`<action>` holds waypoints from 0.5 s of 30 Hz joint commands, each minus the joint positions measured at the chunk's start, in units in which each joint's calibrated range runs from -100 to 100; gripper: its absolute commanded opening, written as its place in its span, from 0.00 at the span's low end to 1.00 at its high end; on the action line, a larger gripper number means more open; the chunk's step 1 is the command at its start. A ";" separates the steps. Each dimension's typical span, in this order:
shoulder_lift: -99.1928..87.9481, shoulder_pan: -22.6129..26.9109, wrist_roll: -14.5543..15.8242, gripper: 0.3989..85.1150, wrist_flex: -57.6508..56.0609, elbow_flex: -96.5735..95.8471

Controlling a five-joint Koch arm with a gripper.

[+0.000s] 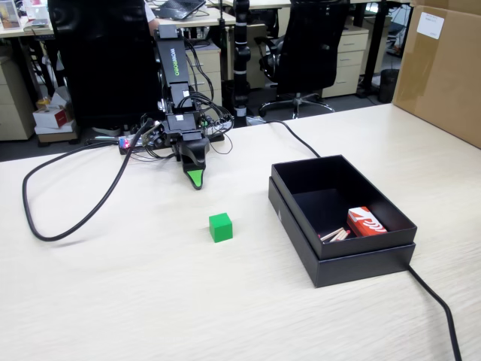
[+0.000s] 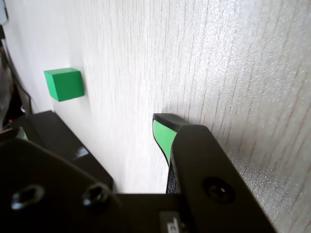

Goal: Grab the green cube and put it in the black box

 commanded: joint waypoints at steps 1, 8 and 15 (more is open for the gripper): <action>0.03 0.00 -0.10 0.59 -2.25 -0.47; 0.03 0.00 -0.05 0.59 -2.25 -0.47; 0.14 0.15 -0.24 0.58 -2.25 -0.47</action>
